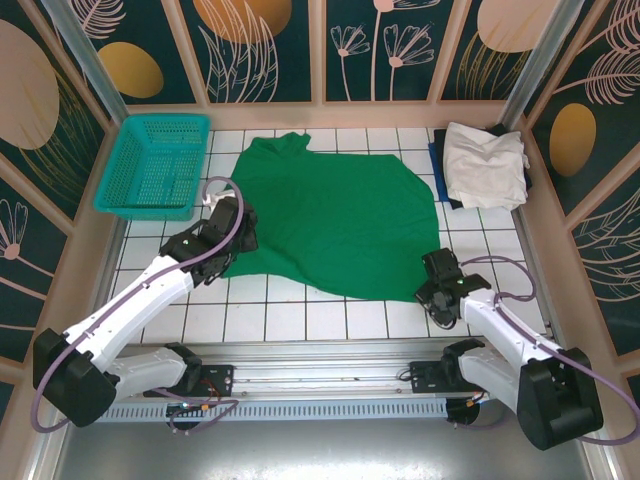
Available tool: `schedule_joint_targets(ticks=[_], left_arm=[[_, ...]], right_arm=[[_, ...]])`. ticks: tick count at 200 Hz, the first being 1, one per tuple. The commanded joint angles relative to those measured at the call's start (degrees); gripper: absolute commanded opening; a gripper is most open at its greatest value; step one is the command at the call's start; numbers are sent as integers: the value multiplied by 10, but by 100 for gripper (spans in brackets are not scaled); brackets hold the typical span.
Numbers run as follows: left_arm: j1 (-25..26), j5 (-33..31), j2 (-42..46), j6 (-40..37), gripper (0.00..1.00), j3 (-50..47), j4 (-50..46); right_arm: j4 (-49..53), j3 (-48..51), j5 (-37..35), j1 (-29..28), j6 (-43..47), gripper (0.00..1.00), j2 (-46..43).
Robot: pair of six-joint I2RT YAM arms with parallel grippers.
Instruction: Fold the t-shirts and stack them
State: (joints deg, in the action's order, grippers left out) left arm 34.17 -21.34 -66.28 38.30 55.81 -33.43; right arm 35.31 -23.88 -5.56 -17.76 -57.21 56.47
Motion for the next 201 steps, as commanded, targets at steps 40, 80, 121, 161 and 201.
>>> schedule_joint_targets(ticks=[40, 80, 121, 161, 201], left_arm=[[-3, -26, 1, -28, 0, 48, -3], [-3, -32, -6, -34, 0, 65, -3], [-3, -49, -27, -50, 0, 99, -5], [-3, -53, -59, -58, 0, 129, -10], [-3, -38, -52, -43, 0, 91, 12]], right_arm=[[-45, -27, -21, 39, 46, 23, 22], [-28, -59, -20, 54, 72, 0, 8], [-16, -117, -12, 63, 103, 0, 14], [19, -139, -8, 59, 111, 16, 34], [6, -26, 1, 0, 15, 39, -8]])
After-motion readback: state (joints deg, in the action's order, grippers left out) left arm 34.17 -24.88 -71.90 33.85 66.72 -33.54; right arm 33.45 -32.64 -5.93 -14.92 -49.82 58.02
